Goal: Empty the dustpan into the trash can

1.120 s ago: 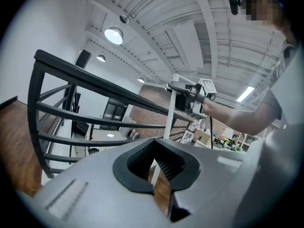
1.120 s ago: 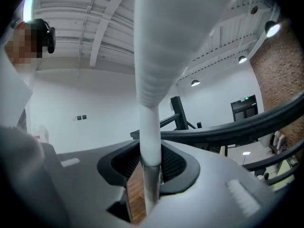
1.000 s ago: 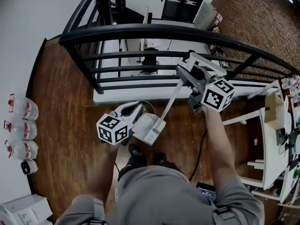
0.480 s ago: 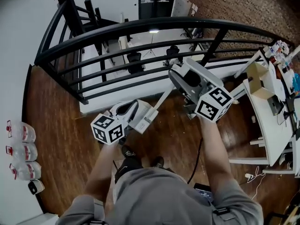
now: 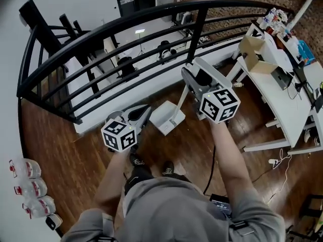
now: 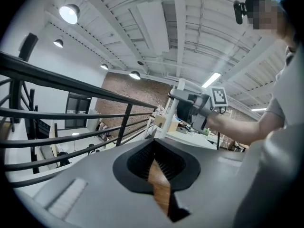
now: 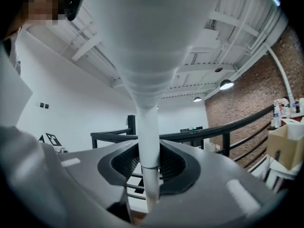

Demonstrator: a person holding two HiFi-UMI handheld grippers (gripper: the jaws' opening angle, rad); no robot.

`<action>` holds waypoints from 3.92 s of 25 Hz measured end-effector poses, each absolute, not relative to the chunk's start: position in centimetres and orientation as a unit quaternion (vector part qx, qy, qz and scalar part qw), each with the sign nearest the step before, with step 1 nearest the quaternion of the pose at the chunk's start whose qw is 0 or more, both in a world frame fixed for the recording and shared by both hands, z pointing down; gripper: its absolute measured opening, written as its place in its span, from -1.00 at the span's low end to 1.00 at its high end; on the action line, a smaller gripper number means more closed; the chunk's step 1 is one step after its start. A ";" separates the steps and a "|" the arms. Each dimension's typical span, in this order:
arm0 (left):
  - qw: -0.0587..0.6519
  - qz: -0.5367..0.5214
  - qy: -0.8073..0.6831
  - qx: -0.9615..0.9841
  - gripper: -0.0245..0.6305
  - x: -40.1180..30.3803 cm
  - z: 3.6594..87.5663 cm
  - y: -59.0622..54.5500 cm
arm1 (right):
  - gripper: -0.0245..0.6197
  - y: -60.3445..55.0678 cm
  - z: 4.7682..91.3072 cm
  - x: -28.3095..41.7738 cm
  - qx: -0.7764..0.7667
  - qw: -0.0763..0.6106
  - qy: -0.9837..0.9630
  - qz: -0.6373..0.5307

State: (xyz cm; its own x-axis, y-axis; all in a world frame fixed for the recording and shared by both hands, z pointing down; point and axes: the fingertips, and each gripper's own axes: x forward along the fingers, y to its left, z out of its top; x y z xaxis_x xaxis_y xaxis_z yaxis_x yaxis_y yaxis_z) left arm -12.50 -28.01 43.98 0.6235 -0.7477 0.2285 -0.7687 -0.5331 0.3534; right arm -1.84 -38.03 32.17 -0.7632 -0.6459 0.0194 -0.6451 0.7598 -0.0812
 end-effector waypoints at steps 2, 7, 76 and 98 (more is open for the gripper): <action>0.219 0.036 -0.418 0.881 -0.91 -10.6 44.8 -28.5 | -0.58 -39.1 34.8 0.3 -0.375 -0.011 0.926 -0.040; 0.244 0.065 -0.388 0.886 -0.91 -6.8 48.3 -29.6 | -0.58 -40.4 42.3 5.4 -0.450 -0.052 0.890 -0.057; 0.230 0.100 -0.165 0.954 -0.91 -6.8 49.4 -22.1 | -0.92 -18.0 57.5 8.6 -0.651 -0.039 0.718 -0.244; 0.142 -0.017 -0.280 0.949 -0.91 -9.9 34.1 -21.6 | -0.92 -22.2 30.9 -5.2 -0.435 0.049 0.898 -0.051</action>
State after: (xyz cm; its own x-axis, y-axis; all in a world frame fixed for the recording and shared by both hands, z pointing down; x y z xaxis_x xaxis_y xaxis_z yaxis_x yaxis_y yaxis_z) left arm -9.87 -21.56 34.14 0.8432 -0.5355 0.0478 -0.5261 -0.8035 0.2787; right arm -5.23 -22.18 30.88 -0.6169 -0.7858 -0.0436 -0.7758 0.6165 -0.1347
